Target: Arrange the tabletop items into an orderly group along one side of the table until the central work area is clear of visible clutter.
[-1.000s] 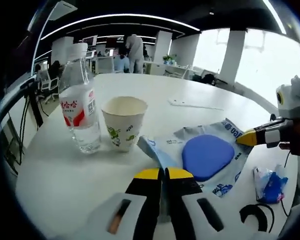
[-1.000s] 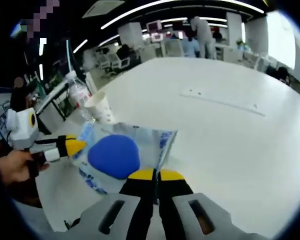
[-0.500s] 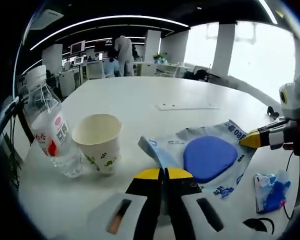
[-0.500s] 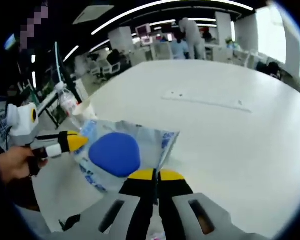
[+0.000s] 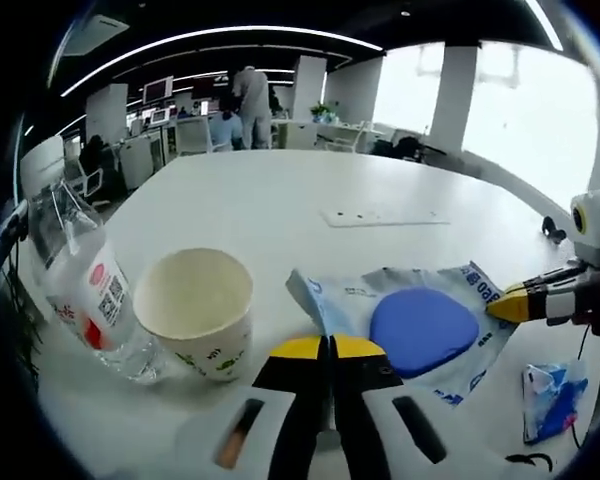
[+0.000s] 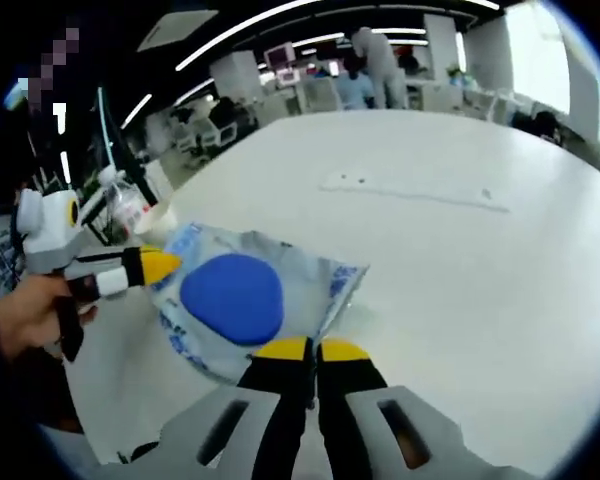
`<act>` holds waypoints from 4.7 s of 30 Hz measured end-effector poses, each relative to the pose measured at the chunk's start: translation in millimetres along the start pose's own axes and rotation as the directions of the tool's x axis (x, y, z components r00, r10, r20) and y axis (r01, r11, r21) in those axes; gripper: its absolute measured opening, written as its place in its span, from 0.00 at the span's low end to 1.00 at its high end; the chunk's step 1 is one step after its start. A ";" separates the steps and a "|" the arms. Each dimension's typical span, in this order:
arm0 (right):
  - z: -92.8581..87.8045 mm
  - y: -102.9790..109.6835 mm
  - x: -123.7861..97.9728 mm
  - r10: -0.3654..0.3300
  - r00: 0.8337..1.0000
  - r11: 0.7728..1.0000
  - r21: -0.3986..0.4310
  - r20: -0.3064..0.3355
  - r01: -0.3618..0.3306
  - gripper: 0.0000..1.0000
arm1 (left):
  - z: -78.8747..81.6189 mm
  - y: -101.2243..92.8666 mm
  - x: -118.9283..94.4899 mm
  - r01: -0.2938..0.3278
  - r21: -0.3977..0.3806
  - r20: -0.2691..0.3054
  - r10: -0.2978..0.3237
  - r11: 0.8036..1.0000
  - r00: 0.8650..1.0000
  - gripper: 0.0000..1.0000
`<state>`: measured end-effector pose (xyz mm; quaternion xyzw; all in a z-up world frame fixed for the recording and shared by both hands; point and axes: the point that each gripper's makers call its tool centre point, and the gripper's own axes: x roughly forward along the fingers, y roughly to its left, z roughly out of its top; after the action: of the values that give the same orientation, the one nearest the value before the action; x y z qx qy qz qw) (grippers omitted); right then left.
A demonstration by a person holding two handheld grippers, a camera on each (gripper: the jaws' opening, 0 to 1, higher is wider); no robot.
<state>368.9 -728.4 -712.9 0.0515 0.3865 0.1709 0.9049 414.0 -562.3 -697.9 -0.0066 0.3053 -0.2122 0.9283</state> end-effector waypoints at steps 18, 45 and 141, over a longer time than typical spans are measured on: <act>5.1 -13.5 20.8 0.014 0.999 0.999 0.038 -0.029 -0.013 0.00 | 4.3 1.9 18.5 -0.077 0.096 -0.026 0.079 0.992 0.996 0.00; 8.9 -12.2 38.3 0.026 0.999 0.999 0.021 0.028 -0.026 0.00 | 4.5 13.6 34.2 -0.168 0.326 -0.101 0.211 0.930 0.972 0.02; -19.3 -31.6 -47.4 0.003 0.999 0.974 -0.226 0.046 0.007 0.58 | -31.8 -66.2 -72.0 0.115 0.182 0.007 -0.119 0.977 0.993 0.52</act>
<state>333.1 -775.3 -701.1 -0.0482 0.3435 0.2116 0.9137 318.0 -590.1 -673.8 0.0579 0.2754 -0.2933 0.9137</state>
